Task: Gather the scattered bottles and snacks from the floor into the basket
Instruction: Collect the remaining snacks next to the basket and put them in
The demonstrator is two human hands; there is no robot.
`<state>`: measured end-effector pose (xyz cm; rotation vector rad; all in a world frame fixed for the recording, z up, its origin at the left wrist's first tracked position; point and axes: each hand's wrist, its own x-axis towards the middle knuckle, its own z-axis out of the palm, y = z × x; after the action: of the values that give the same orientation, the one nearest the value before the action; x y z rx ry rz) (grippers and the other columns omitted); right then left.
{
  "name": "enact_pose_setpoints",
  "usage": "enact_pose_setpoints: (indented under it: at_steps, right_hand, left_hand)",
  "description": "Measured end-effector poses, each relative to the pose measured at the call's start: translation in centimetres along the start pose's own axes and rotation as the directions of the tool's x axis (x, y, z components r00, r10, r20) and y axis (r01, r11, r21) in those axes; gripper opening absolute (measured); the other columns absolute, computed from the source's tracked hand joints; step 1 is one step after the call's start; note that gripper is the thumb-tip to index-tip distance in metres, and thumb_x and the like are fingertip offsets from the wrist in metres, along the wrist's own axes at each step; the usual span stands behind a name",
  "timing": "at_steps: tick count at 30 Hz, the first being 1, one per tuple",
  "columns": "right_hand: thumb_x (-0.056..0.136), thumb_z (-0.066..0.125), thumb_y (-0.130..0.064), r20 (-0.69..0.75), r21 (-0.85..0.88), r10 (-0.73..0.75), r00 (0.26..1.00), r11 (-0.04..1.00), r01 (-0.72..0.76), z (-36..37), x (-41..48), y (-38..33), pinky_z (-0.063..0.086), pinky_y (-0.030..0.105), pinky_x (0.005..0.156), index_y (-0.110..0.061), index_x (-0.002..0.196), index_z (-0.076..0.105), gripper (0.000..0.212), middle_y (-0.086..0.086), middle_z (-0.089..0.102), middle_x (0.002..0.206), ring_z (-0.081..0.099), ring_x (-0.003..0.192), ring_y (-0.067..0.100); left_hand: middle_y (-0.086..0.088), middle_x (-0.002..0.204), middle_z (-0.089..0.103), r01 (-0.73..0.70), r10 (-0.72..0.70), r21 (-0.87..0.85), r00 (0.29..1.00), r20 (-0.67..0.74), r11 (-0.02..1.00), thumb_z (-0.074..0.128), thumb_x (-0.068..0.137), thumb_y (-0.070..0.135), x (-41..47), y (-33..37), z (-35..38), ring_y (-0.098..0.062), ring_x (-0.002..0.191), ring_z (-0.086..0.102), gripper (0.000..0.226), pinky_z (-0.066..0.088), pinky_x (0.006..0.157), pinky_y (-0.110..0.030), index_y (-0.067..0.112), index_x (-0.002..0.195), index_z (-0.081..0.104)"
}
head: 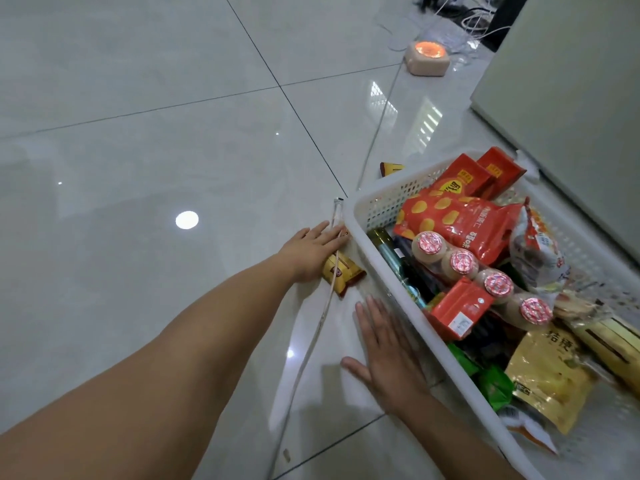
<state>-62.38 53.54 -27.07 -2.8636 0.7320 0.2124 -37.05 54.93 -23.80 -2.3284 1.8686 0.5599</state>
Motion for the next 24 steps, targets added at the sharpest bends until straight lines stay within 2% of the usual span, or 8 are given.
enact_pose_setpoints:
  at_steps: [3, 6, 8, 13, 17, 20, 22, 24]
  right_hand:
    - [0.086, 0.019, -0.072, -0.006, -0.006, -0.026, 1.0, 1.0, 0.026, -0.2, 1.9, -0.4, 0.0, 0.034, 0.117, -0.018, 0.152, -0.006, 0.088, 0.006, -0.005, 0.16, -0.005, 0.147, 0.019]
    - [0.08, 0.006, -0.076, 0.0, 0.044, -0.019, 1.0, 0.999, 0.019, -0.6, 3.2, -0.8, -0.008, 0.033, 0.118, -0.025, 0.146, -0.025, 0.088, -0.001, -0.028, 0.155, -0.022, 0.144, 0.015]
    - [0.076, -0.003, -0.078, 0.008, 0.074, -0.019, 1.0, 0.997, 0.018, -0.8, 3.7, -1.0, -0.007, 0.035, 0.118, -0.027, 0.144, -0.028, 0.089, -0.004, -0.032, 0.153, -0.025, 0.143, 0.013]
    - [0.079, -0.004, -0.076, -0.016, 0.025, -0.03, 0.999, 0.999, 0.031, -0.5, 4.7, -1.4, -0.011, 0.036, 0.116, -0.026, 0.146, -0.024, 0.086, -0.001, -0.023, 0.157, -0.022, 0.144, 0.013]
    - [0.085, 0.003, -0.073, -0.042, -0.011, -0.042, 0.998, 0.999, 0.042, 0.1, 4.9, -1.9, -0.007, 0.037, 0.116, -0.021, 0.15, -0.009, 0.084, 0.002, -0.005, 0.16, -0.012, 0.145, 0.012]
    - [0.086, 0.004, -0.071, -0.045, -0.006, -0.048, 0.998, 0.999, 0.048, 0.2, 4.2, -2.0, -0.007, 0.035, 0.115, -0.02, 0.151, 0.002, 0.083, 0.002, 0.004, 0.16, -0.006, 0.145, 0.012]
    - [0.083, -0.001, -0.072, -0.051, 0.006, -0.048, 0.998, 0.999, 0.049, 0.3, 3.6, -1.7, -0.01, 0.035, 0.115, -0.02, 0.151, -0.002, 0.086, -0.001, -0.002, 0.16, -0.01, 0.144, 0.01]
    - [0.083, -0.004, -0.072, -0.056, -0.013, -0.032, 0.998, 0.999, 0.032, 0.7, 2.9, -1.2, -0.008, 0.036, 0.115, -0.02, 0.15, -0.01, 0.085, -0.001, -0.004, 0.16, -0.011, 0.144, 0.01]
  left_hand:
    - [0.003, 0.16, -0.008, 0.026, -0.027, -0.057, 1.0, -0.009, 0.998, 0.042, 0.097, 0.019, -0.5, 0.2, 0.2, -0.02, 0.148, -0.003, 0.069, 0.008, 0.12, -0.039, 0.026, 0.153, 0.001]
    - [0.004, 0.16, -0.009, 0.061, -0.064, -0.097, 0.997, -0.031, 0.993, 0.045, 0.095, 0.016, -1.1, 0.3, 0.9, -0.021, 0.148, -0.001, 0.073, 0.009, 0.118, -0.039, 0.026, 0.153, 0.001]
    - [0.004, 0.16, -0.009, 0.076, -0.082, -0.119, 0.996, -0.043, 0.99, 0.046, 0.094, 0.013, -1.6, 0.4, 1.4, -0.022, 0.148, -0.001, 0.075, 0.008, 0.117, -0.038, 0.026, 0.153, 0.002]
    - [0.004, 0.161, -0.008, 0.087, -0.095, -0.135, 0.994, -0.05, 0.987, 0.045, 0.091, 0.009, -3.6, 0.2, 2.1, -0.024, 0.147, 0.003, 0.076, 0.01, 0.116, -0.038, 0.031, 0.152, 0.004]
    - [0.001, 0.161, -0.006, 0.108, -0.117, -0.127, 0.991, -0.07, 0.986, 0.046, 0.09, 0.009, -5.6, 0.4, 2.8, -0.03, 0.143, 0.012, 0.085, 0.014, 0.116, -0.039, 0.038, 0.149, -0.008]
    - [0.0, 0.161, -0.005, 0.125, -0.137, -0.134, 0.986, -0.089, 0.983, 0.044, 0.09, 0.01, -7.0, 0.4, 3.6, -0.029, 0.141, 0.016, 0.086, 0.015, 0.116, -0.037, 0.031, 0.149, -0.014]
    - [-0.001, 0.161, 0.001, 0.146, -0.167, -0.187, 0.981, -0.102, 0.971, 0.045, 0.088, 0.007, -7.9, 0.5, 3.8, -0.027, 0.14, 0.019, 0.088, 0.016, 0.115, -0.036, 0.023, 0.15, -0.015]
    - [-0.004, 0.157, 0.019, 0.167, -0.204, -0.254, 0.97, -0.129, 0.953, 0.048, 0.086, 0.003, -8.4, 0.6, 3.9, -0.026, 0.133, 0.029, 0.091, 0.023, 0.112, -0.036, 0.021, 0.151, -0.012]
